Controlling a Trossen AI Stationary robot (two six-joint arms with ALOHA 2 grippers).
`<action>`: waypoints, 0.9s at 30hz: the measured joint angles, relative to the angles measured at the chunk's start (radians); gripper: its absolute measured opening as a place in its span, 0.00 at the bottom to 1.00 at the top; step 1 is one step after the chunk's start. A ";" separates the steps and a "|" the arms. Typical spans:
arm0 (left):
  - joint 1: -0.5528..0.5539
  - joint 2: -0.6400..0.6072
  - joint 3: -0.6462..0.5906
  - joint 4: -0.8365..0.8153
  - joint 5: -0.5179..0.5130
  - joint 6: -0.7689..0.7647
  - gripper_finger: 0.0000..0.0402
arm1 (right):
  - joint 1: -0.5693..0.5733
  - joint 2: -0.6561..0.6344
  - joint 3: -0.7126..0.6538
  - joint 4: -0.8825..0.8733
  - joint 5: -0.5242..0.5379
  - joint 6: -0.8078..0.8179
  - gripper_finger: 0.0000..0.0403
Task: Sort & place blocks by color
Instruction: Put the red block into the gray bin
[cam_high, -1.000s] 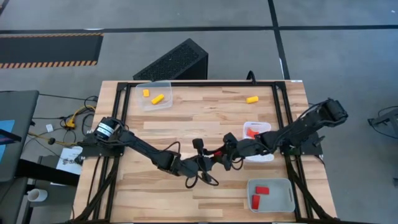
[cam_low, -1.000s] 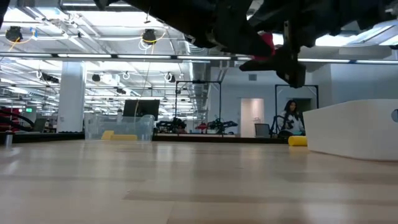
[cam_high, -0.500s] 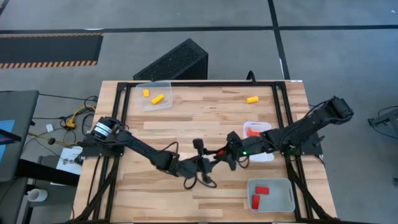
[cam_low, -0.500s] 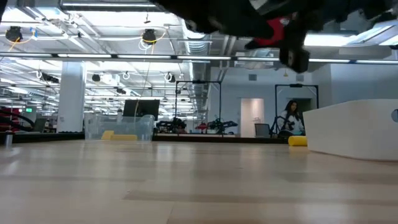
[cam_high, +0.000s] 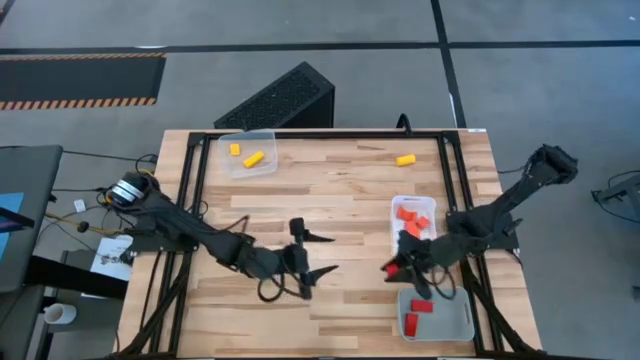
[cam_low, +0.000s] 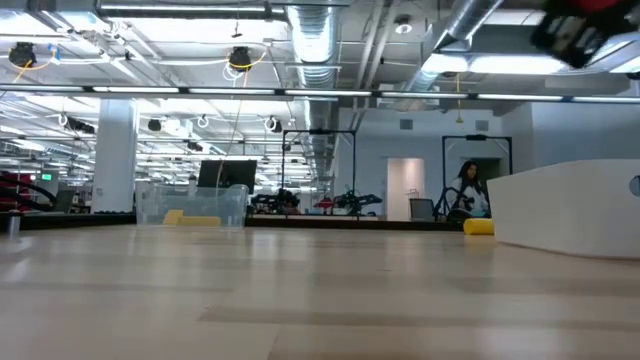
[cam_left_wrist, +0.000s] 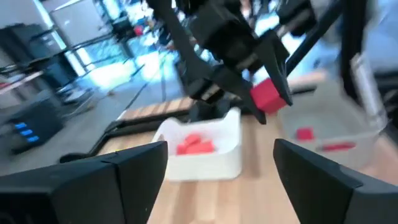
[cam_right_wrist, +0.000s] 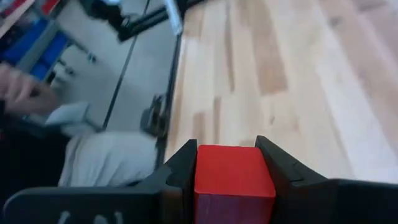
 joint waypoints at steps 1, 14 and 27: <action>0.003 -0.018 -0.043 0.062 0.030 -0.002 0.69 | 0.031 -0.010 0.000 -0.018 0.002 0.015 0.31; 0.068 -0.095 -0.546 0.890 0.179 -0.134 0.61 | 0.352 0.083 0.001 -0.221 0.026 0.532 0.31; 0.070 -0.094 -0.567 0.917 0.180 -0.150 0.61 | 0.431 0.325 0.001 -0.230 -0.200 0.822 0.39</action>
